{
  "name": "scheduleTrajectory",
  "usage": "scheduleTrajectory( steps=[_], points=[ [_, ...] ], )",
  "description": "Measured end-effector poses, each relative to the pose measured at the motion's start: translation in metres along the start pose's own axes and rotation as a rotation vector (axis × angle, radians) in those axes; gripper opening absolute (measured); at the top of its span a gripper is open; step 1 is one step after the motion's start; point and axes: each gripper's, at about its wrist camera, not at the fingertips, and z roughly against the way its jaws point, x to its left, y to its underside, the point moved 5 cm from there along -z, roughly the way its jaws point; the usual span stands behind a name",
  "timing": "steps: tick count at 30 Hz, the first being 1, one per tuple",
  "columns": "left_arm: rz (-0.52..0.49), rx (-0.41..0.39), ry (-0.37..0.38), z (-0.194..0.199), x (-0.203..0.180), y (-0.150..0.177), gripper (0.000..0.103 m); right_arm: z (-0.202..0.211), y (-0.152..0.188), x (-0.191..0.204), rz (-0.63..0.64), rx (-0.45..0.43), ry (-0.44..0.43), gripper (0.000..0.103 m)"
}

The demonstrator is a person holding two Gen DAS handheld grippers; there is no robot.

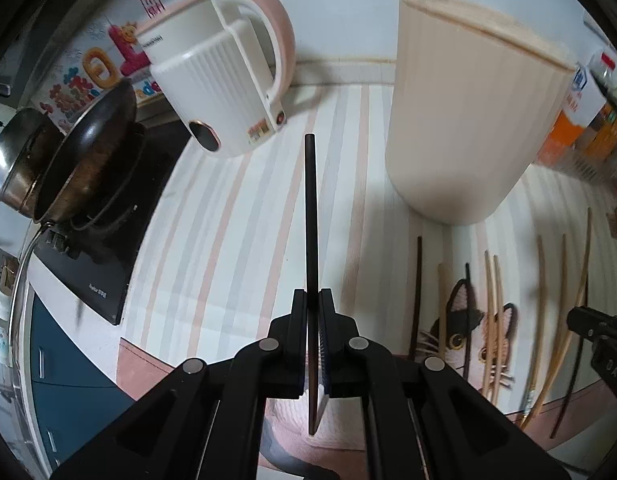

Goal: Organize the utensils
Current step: 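Lift both held chopsticks upright and carry them toward the beige utensil holder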

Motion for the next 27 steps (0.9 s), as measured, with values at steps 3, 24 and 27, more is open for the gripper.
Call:
scheduleTrajectory(
  steps=[3,24,27],
  points=[
    [0.008,-0.03,0.007,0.015,-0.001,-0.001,0.003,0.01,0.001,0.005,0.012,-0.021,-0.013,0.007],
    [0.039,-0.131,0.225,0.072,0.001,-0.058,0.001,0.104,-0.034,0.005,-0.033,-0.239,-0.074,0.007],
    [0.052,-0.041,0.296,0.043,0.005,-0.052,0.005,0.093,-0.037,0.005,-0.03,-0.196,-0.079,0.007]
  ],
)
